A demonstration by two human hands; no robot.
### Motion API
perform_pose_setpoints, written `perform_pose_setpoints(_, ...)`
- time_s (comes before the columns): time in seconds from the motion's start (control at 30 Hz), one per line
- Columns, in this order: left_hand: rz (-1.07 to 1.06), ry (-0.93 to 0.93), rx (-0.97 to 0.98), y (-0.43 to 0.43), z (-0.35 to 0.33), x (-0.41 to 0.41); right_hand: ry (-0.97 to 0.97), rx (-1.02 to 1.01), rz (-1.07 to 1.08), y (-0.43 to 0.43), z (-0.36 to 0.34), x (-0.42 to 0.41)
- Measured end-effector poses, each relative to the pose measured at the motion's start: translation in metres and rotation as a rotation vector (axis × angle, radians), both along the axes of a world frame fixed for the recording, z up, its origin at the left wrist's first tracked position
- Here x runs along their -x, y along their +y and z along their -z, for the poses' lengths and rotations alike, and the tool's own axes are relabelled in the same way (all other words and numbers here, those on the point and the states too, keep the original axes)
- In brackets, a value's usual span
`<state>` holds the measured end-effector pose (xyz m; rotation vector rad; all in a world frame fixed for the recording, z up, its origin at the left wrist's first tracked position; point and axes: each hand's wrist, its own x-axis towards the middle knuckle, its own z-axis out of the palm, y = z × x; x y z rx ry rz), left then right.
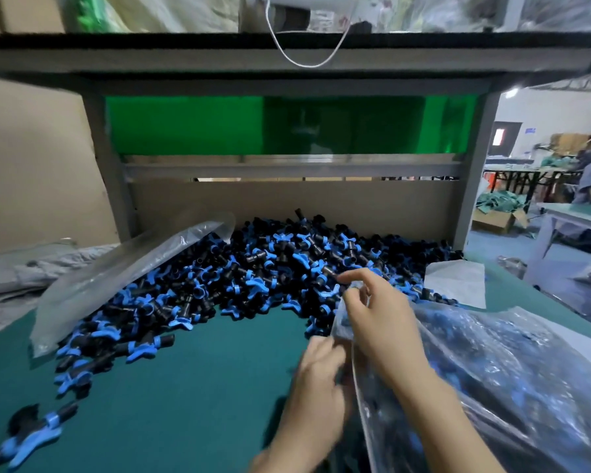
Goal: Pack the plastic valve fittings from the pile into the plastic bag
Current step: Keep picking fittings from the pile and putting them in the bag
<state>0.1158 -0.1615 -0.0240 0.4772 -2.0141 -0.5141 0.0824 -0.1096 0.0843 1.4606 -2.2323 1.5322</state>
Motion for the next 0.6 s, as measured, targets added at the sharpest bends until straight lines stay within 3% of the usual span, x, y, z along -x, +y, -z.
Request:
perform_pose_setpoints(0.07, -0.156, 0.086, -0.061, -0.042, -0.017, -0.103, 0.035, -0.067, 0.085, -0.003, 0.015, -0.003)
perform_pose_setpoints(0.13, -0.201, 0.011, -0.153, -0.059, -0.003, -0.122, 0.081, -0.089, 0.178, -0.003, 0.031, -0.005)
perform_pose_setpoints(0.27, -0.377, -0.091, -0.389, -0.113, 0.000, -0.127, 0.081, 0.024, 0.265, -0.003, 0.049, -0.004)
perform_pose_setpoints(0.37, -0.435, -0.121, -0.366, -0.162, -0.029, -0.121, 0.205, -0.029, 0.350, -0.006, 0.050, 0.000)
perform_pose_setpoints(0.6, -0.490, -0.451, -0.382, -0.204, -0.070, -0.096, 0.204, -0.097, 0.381, -0.007, 0.047, 0.004)
